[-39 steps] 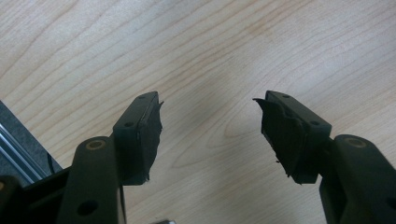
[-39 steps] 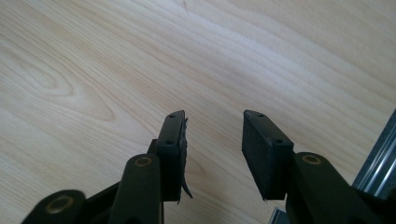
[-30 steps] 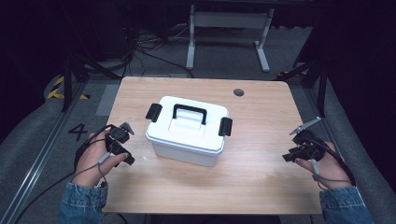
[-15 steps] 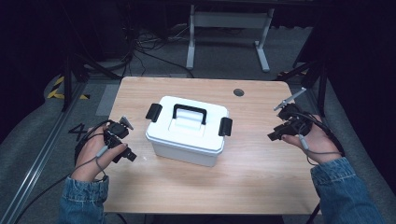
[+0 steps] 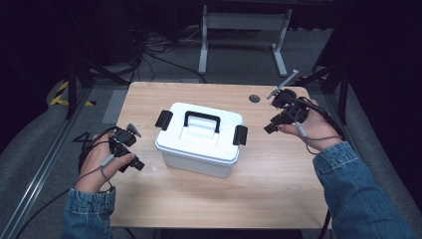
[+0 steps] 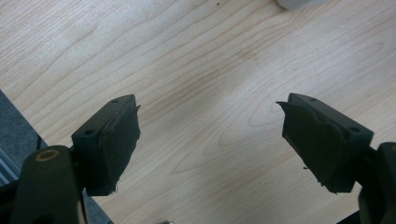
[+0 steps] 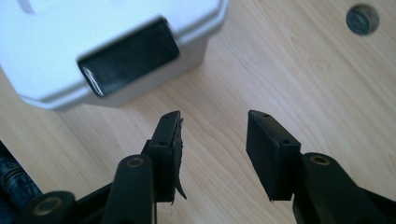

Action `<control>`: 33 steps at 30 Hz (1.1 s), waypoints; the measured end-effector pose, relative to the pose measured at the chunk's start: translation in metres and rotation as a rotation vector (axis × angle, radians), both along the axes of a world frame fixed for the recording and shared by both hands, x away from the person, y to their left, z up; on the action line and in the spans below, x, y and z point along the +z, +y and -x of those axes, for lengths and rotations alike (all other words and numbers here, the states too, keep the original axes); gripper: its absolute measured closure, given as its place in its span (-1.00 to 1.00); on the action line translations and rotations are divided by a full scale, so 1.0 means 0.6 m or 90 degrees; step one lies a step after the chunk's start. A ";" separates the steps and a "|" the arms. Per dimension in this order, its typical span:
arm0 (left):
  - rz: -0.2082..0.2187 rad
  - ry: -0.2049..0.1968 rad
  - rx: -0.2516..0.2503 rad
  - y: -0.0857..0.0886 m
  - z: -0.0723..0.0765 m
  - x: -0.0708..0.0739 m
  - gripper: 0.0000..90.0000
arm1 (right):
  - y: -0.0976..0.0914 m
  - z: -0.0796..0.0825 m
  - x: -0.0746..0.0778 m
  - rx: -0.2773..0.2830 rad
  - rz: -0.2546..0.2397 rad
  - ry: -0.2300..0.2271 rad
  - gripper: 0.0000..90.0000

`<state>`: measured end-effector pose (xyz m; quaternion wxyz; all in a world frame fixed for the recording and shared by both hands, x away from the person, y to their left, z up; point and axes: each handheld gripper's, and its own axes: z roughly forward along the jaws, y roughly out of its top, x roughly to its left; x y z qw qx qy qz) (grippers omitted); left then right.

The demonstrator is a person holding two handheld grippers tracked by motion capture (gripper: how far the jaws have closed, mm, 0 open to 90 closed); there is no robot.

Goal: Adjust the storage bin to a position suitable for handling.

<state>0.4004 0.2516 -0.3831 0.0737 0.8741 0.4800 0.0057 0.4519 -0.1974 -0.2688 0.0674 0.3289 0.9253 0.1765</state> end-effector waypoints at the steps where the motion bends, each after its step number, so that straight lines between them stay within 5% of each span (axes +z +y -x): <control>1: -0.001 0.000 -0.002 0.000 0.001 0.000 -0.54 | 0.008 -0.002 0.003 0.006 0.001 0.000 0.24; 7: 0.003 -0.012 0.002 0.007 0.005 0.002 -0.55 | 0.073 -0.016 0.022 0.044 0.031 -0.016 0.24; 13: 0.010 -0.008 0.000 0.012 0.007 0.000 -0.55 | 0.125 -0.029 0.031 0.078 0.025 -0.028 0.26; 25: 0.006 -0.013 0.000 0.011 0.006 0.000 -0.55 | 0.191 -0.063 0.011 0.117 -0.017 0.026 0.08; 28: 0.006 -0.009 0.006 0.010 0.006 0.000 -0.55 | 0.206 -0.068 0.005 0.118 -0.005 0.027 -0.02; 33: 0.006 -0.010 -0.005 0.009 0.004 -0.001 -0.55 | 0.232 -0.077 -0.008 0.133 -0.001 0.035 0.13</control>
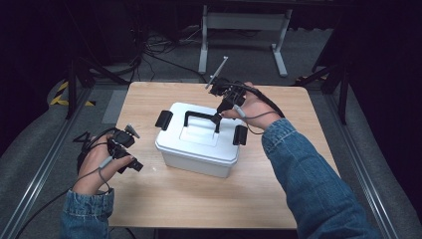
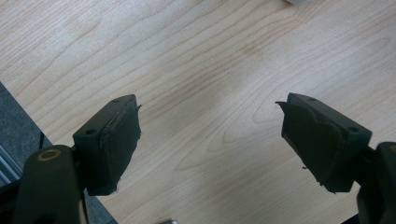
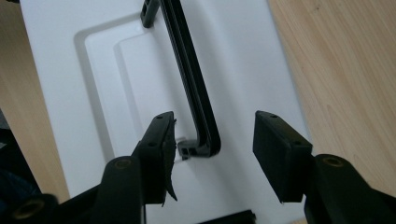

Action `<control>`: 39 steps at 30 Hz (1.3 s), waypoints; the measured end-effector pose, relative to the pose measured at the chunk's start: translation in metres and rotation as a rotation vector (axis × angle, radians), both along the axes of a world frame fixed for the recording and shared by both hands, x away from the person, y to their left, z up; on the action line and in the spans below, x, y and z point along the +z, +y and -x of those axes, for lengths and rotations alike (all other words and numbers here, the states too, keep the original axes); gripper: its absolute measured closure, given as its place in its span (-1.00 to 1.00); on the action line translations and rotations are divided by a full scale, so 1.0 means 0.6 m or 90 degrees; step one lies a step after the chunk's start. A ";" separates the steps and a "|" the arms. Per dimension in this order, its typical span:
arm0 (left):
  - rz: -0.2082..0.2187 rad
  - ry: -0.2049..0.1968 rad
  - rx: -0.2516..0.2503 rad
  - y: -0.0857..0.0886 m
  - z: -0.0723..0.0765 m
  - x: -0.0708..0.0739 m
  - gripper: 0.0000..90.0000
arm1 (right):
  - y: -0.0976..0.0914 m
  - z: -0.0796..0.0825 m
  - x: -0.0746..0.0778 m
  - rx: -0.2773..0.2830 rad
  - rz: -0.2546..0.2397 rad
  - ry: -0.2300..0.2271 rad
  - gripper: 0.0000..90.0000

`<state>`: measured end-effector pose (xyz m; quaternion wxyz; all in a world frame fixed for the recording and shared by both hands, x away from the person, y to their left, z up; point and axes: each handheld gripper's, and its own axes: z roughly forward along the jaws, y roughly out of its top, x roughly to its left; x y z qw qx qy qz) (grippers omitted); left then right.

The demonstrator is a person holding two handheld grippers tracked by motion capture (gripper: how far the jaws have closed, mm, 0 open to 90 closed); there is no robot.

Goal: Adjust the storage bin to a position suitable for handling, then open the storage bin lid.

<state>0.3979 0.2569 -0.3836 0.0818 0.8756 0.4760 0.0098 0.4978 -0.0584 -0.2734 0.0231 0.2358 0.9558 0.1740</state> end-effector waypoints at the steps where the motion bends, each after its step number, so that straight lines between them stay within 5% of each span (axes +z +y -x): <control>1: 0.003 -0.002 0.004 0.000 0.000 0.000 -0.54 | 0.004 -0.001 -0.002 0.002 -0.002 0.001 0.17; 5: 0.006 -0.002 0.009 0.000 -0.001 0.003 -0.53 | 0.020 -0.007 -0.014 0.030 -0.014 0.016 0.27; 8: 0.008 -0.004 0.005 -0.001 -0.002 0.001 -0.52 | 0.030 -0.017 -0.022 0.027 -0.036 0.057 0.36; 21: 0.011 0.000 -0.003 -0.011 -0.011 -0.002 -0.51 | 0.049 -0.023 -0.035 0.032 -0.028 0.047 0.69; 39: 0.027 -0.013 -0.016 -0.011 -0.015 0.003 -0.52 | 0.060 0.006 -0.025 0.104 -0.009 0.018 0.85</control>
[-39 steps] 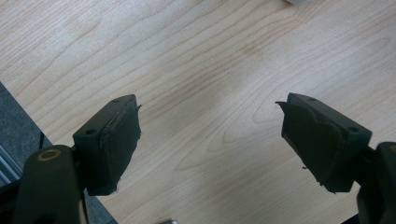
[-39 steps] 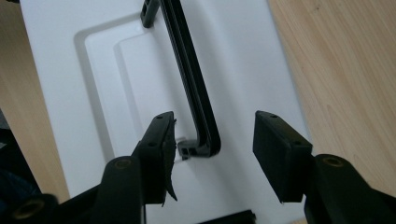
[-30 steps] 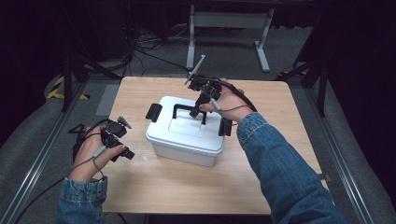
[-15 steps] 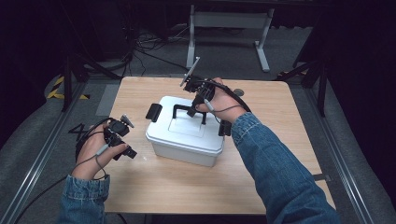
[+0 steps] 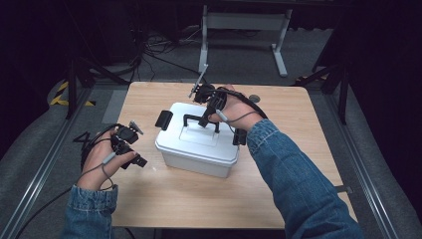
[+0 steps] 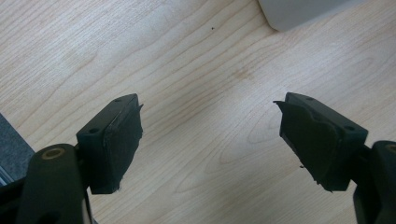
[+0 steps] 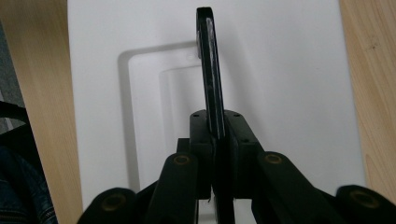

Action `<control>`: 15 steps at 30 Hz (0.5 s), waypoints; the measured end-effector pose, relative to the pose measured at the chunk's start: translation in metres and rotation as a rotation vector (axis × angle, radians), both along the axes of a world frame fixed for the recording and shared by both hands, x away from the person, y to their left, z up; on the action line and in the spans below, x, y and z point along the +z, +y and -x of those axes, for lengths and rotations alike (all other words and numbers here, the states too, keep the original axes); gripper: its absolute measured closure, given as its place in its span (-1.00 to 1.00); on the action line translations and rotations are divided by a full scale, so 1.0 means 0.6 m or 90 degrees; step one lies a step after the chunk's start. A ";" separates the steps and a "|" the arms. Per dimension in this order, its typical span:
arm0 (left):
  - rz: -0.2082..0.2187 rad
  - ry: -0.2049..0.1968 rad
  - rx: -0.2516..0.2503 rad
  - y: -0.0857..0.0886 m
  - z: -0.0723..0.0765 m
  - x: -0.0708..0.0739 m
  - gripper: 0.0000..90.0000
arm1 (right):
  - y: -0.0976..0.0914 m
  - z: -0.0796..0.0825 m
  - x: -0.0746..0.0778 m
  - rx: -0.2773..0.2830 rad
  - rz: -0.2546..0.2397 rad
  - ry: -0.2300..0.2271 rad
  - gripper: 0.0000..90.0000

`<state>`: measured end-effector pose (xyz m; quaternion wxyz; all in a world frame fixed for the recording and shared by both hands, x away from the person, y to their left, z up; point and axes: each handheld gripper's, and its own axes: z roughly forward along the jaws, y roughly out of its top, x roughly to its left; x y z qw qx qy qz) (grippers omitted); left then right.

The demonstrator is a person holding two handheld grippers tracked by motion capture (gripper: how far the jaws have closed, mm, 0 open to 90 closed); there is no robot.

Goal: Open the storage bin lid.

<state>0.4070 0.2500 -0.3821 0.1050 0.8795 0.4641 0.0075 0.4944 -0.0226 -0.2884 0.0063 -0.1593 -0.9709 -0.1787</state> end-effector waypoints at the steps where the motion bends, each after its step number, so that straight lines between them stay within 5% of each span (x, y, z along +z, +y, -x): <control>1: 0.000 0.000 0.000 0.000 0.000 0.000 -0.52 | 0.000 0.000 0.000 0.000 0.000 0.000 0.85; 15: 0.014 -0.001 0.004 0.006 0.006 0.001 -0.52 | -0.008 0.004 0.040 -0.007 -0.036 -0.014 0.87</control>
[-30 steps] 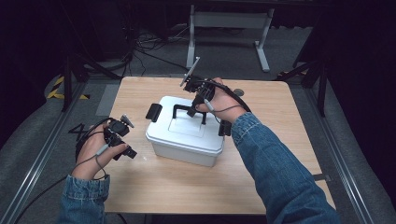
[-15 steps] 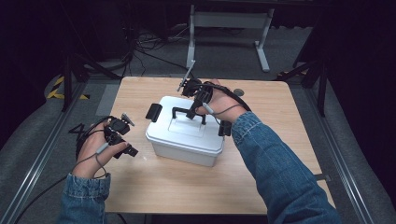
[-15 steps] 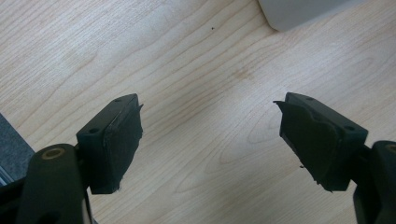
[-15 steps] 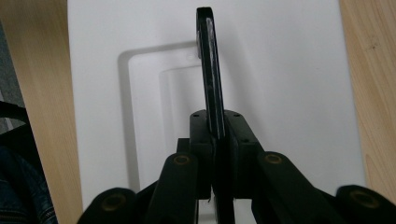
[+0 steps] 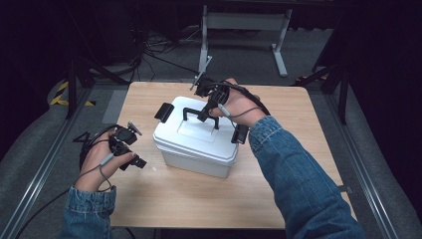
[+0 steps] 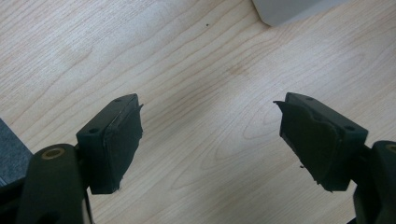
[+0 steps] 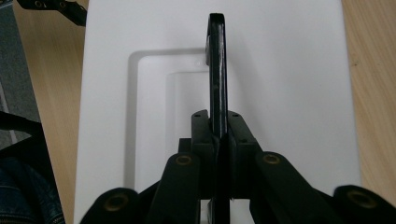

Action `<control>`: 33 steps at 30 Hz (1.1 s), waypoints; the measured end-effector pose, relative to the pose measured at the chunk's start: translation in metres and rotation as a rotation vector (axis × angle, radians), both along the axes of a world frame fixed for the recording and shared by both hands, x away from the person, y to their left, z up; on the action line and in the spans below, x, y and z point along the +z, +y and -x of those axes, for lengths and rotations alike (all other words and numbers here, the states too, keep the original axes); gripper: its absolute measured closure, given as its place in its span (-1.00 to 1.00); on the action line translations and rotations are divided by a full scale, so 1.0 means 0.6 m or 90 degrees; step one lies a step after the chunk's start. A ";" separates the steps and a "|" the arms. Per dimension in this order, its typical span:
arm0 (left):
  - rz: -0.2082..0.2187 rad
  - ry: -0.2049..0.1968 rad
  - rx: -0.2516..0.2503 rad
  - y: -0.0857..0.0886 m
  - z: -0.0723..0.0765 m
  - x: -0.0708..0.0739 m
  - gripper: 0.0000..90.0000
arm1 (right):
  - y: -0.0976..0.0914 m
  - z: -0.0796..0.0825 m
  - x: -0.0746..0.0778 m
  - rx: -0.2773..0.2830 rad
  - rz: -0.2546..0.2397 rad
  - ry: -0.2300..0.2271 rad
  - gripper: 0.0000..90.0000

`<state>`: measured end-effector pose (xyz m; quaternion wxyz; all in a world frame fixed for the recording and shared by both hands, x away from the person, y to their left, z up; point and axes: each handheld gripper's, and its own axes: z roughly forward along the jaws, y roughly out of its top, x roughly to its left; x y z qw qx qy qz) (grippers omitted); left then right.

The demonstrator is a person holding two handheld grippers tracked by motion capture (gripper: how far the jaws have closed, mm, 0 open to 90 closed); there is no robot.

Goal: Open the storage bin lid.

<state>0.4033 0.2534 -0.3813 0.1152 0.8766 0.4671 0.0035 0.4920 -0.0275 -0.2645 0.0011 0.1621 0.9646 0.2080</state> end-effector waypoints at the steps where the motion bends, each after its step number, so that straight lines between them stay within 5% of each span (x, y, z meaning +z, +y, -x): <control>1: 0.000 0.001 0.000 0.000 0.000 0.000 -0.52 | -0.001 0.000 0.003 0.001 0.000 -0.002 0.87; 17: -0.006 0.000 -0.006 0.000 -0.003 -0.002 -0.51 | -0.049 0.007 0.054 -0.035 -0.022 -0.037 0.88; 33: -0.009 0.015 -0.001 -0.001 -0.004 -0.007 -0.51 | -0.188 0.002 0.082 -0.137 -0.043 -0.060 0.87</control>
